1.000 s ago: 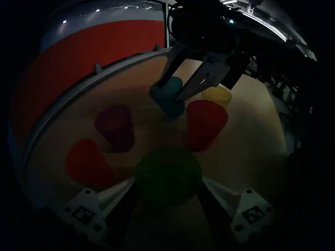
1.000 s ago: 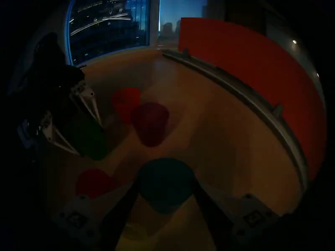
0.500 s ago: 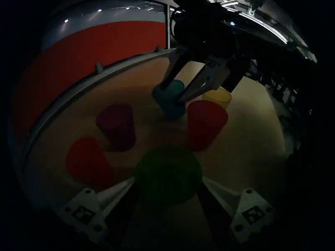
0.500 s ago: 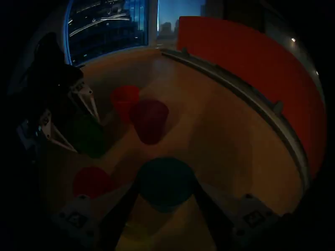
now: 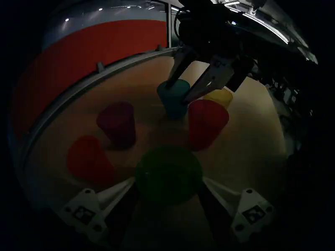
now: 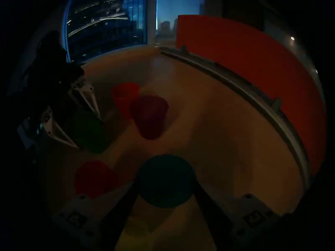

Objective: Pour water

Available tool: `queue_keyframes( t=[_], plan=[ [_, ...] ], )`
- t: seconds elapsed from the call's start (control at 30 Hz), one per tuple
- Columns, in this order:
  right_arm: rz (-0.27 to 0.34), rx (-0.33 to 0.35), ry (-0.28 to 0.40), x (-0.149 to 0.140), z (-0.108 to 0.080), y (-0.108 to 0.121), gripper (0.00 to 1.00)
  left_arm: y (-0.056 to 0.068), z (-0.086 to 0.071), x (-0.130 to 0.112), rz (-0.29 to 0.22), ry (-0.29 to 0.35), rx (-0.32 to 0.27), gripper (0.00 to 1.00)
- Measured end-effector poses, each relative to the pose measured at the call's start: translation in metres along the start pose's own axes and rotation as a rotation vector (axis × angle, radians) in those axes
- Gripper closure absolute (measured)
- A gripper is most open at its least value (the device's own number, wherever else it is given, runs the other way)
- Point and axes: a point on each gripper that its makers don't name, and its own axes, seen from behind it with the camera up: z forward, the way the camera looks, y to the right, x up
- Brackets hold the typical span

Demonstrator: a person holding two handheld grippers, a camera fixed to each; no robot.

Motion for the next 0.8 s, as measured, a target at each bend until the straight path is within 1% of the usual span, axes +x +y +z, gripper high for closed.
queue_keyframes(
  t=[0.8],
  plan=[
    [0.000,0.007,-0.014,-0.0030,-0.0022,-0.0036,0.03,0.0001,-0.0018,0.0003,0.003,-0.001,0.007,0.12]
  ],
)
